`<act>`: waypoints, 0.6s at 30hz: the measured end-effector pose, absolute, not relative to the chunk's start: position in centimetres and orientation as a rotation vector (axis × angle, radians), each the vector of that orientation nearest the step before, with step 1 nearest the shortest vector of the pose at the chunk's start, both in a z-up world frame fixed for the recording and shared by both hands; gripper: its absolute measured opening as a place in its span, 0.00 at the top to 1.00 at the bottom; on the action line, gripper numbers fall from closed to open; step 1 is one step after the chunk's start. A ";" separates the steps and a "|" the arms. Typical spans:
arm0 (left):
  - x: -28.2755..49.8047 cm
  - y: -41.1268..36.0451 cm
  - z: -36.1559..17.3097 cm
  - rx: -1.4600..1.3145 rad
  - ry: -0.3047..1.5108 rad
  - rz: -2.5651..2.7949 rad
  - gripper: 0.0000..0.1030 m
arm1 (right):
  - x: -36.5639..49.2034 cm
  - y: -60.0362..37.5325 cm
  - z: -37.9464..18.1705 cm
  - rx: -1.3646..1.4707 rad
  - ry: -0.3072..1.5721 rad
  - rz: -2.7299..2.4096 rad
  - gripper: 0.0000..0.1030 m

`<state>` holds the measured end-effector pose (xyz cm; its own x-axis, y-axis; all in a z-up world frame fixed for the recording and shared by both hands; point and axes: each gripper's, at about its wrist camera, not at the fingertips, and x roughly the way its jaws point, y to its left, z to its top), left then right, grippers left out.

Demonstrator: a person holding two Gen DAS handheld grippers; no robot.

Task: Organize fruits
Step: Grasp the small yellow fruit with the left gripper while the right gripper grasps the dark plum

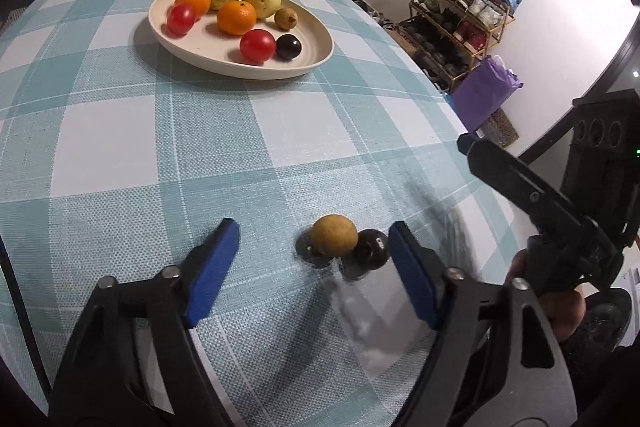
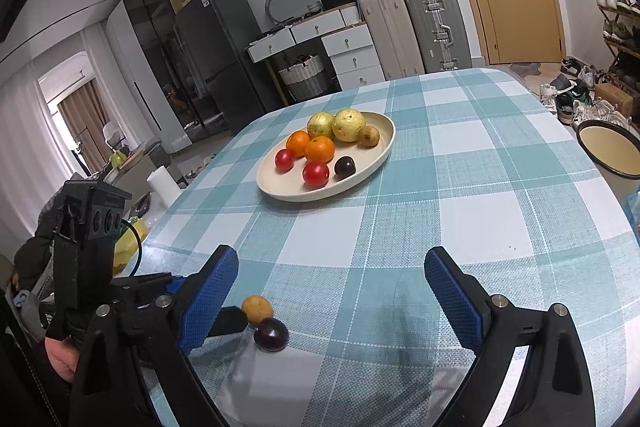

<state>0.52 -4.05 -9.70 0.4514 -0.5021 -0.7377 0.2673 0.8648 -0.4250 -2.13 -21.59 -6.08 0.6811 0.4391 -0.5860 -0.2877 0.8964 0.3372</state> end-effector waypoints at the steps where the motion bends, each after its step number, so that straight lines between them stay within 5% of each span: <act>1: 0.6 -4.1 -9.8 -0.265 1.002 -0.496 0.40 | -2.1 -21.6 -6.1 0.226 0.714 0.414 0.06; 11: 0.6 -4.6 -10.2 -0.284 1.014 -0.554 0.78 | -2.2 -21.7 -6.3 0.234 0.714 0.416 0.06; 18: 0.8 -3.9 -10.3 -0.328 1.017 -0.555 0.80 | -2.3 -21.6 -6.4 0.235 0.724 0.436 0.06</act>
<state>0.79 -3.89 -10.31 0.4062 -0.5777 -0.7080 0.2828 0.8163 -0.5037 -2.27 -21.58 -6.39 0.6652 0.4621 -0.5865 -0.3023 0.8849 0.3543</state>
